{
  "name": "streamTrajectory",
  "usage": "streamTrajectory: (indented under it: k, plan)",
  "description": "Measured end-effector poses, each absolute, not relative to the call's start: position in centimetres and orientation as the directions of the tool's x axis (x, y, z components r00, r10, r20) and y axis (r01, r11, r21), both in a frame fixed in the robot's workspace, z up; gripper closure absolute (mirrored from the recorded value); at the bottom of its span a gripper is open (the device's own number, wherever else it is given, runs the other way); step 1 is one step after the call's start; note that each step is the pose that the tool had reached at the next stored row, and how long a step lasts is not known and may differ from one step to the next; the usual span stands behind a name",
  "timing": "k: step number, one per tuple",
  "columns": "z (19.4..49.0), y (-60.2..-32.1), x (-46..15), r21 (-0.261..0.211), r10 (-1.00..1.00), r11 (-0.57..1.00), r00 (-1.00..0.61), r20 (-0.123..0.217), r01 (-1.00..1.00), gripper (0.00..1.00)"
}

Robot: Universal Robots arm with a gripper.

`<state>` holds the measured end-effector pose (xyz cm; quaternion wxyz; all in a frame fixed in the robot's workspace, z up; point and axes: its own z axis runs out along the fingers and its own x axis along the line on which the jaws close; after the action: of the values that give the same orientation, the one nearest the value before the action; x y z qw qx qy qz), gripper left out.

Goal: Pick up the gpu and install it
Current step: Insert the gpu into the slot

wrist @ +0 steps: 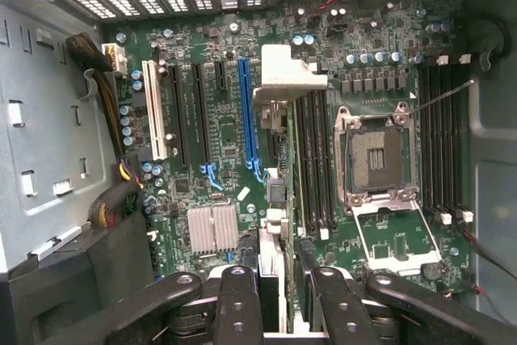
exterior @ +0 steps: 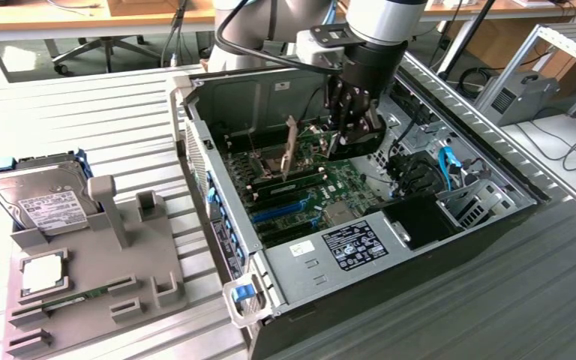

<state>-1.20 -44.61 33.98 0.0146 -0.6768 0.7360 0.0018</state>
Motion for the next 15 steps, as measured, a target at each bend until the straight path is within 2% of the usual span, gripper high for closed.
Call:
streamTrajectory:
  k: [15]
  plan:
    - [33.98,-44.61,-1.20,-0.017,-1.000,-0.001,0.001,-0.024,-1.000,0.71]
